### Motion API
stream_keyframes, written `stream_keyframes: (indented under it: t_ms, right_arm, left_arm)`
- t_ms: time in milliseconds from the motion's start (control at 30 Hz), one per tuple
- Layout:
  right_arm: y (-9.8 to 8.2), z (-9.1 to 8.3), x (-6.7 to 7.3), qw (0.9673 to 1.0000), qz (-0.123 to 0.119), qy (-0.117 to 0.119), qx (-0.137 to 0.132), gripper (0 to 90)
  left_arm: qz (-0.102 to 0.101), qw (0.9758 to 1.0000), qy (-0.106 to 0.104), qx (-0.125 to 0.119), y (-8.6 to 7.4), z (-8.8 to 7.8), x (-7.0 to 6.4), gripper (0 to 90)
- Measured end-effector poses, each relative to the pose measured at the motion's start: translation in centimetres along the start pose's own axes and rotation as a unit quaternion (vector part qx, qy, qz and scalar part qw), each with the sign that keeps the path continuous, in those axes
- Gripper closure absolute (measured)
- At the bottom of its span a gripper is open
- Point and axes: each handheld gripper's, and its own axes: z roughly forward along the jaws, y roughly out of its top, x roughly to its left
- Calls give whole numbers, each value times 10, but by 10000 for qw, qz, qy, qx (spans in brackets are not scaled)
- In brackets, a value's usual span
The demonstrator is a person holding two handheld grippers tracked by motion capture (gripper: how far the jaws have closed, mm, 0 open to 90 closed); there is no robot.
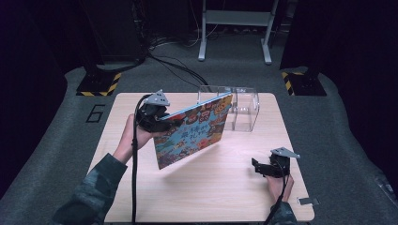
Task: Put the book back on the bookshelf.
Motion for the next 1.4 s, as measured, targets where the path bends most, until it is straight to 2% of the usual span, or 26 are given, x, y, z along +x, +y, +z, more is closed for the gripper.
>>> stream_keyframes:
  t_ms: [133, 300, 400, 667, 933, 1067, 1167, 1233, 1300, 1367, 1400]
  right_arm:
    - [0, 1, 1, 10000, -25, -86, 1, 35]
    - [0, 1, 1, 9999, -73, -70, 26, 35]
    - [0, 2, 2, 9999, -107, -75, 30, 35]
    - [0, 2, 2, 9999, -96, -69, 37, 36]
    - [1, 3, 2, 9998, -143, -69, 75, 37]
    - [1, 3, 2, 9998, -145, -65, 72, 37]
    - [1, 3, 3, 9998, -145, -79, 89, 36]
    - [1, 4, 2, 9996, -247, -88, 85, 36]
    - [1, 4, 2, 9996, -252, -90, 72, 36]
    - [1, 3, 3, 9998, -151, -76, 83, 36]
    - [1, 3, 2, 9998, -172, -79, 85, 36]
  left_arm:
    - [-65, 10000, 51, -55, 2, -5, 4, 810]
    - [-122, 9998, 134, -123, 4, -9, 10, 809]
    - [-236, 9994, 190, -175, 6, -11, 13, 809]
    - [-491, 9977, 379, -268, 8, -13, 23, 809]
    - [-670, 9958, 562, -252, 2, -18, 29, 808]
    - [-735, 9950, 614, -294, 3, -15, 31, 808]
    - [-735, 9939, 737, -354, 5, -11, 32, 808]
    - [-844, 9926, 795, -355, 7, -5, 32, 807]
    - [-887, 9917, 846, -393, 9, -2, 33, 807]
    - [-908, 9914, 862, -391, 9, 0, 34, 807]
    - [-956, 9903, 923, -397, 11, 2, 34, 807]
